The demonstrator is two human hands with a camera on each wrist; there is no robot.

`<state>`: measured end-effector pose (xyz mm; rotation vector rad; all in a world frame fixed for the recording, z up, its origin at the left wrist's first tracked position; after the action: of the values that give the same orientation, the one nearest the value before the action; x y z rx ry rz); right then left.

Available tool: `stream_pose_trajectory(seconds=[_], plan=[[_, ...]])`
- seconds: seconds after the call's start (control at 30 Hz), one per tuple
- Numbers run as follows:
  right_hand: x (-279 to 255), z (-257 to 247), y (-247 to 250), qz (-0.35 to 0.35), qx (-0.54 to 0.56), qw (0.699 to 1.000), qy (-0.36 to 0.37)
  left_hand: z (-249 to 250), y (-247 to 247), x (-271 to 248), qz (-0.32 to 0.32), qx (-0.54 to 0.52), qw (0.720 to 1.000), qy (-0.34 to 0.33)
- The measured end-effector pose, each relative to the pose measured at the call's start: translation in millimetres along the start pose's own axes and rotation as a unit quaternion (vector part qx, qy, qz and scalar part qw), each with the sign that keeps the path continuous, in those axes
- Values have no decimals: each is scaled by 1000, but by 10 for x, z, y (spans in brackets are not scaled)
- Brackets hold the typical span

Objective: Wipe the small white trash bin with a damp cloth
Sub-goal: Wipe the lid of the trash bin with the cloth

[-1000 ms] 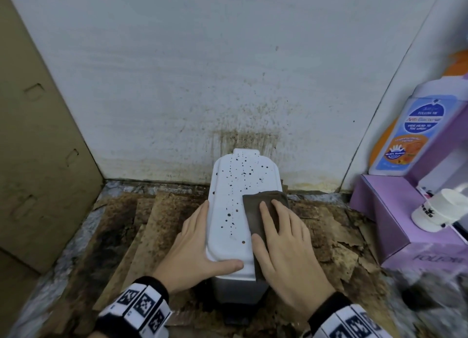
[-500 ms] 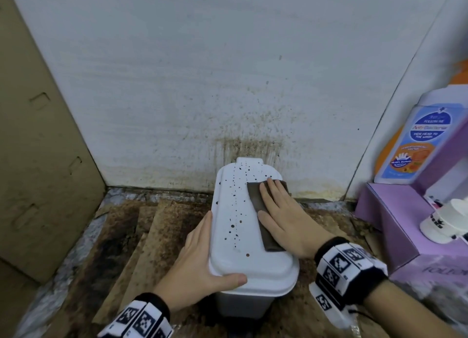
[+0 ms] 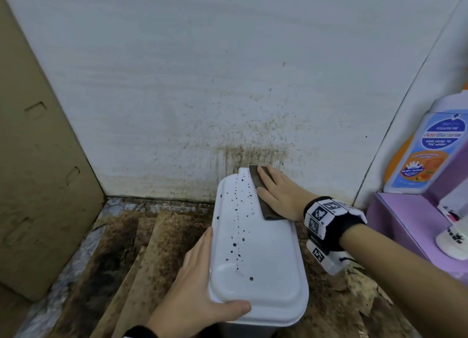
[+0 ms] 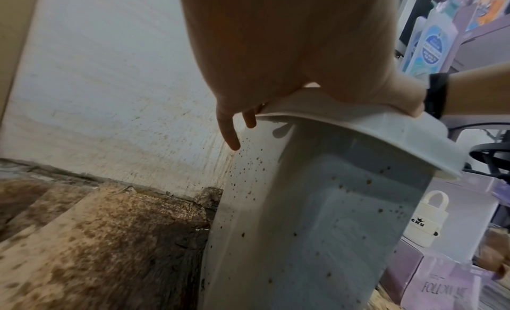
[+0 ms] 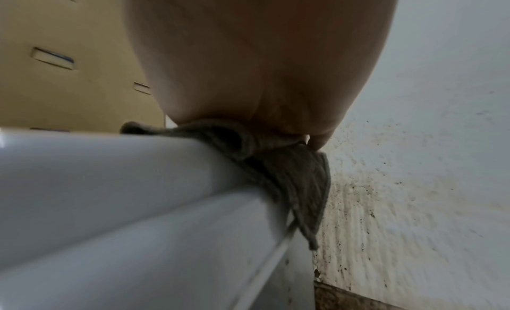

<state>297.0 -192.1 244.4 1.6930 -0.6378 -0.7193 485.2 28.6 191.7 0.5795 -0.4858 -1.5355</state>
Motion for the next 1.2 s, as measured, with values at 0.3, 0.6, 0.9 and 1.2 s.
stream_pose_trajectory(seconds=[0.3, 0.6, 0.9, 1.2], plan=[[50, -21, 84, 1, -33, 999, 20, 30, 19, -21, -8, 17, 1000, 6], [-712, -286, -45, -15, 5, 999, 33, 50, 15, -46, -24, 31, 999, 22], [-1575, -796, -381, 53, 68, 996, 16, 15, -37, -32, -16, 10, 1000, 19], [-853, -346, -120, 0, 33, 999, 34, 31, -10, -31, -8, -1, 1000, 3]])
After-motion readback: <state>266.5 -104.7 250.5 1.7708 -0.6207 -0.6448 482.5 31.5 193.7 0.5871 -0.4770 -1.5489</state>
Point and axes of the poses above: each hand's wrist, its own x-axis towards the middle knuckle, its own y-axis out of the back of the hand, z = x × y, the point moved 2 cm from there along x, towards the middle knuckle, and after that the axes turned 5 degrees about y, right-handed, at the moved point
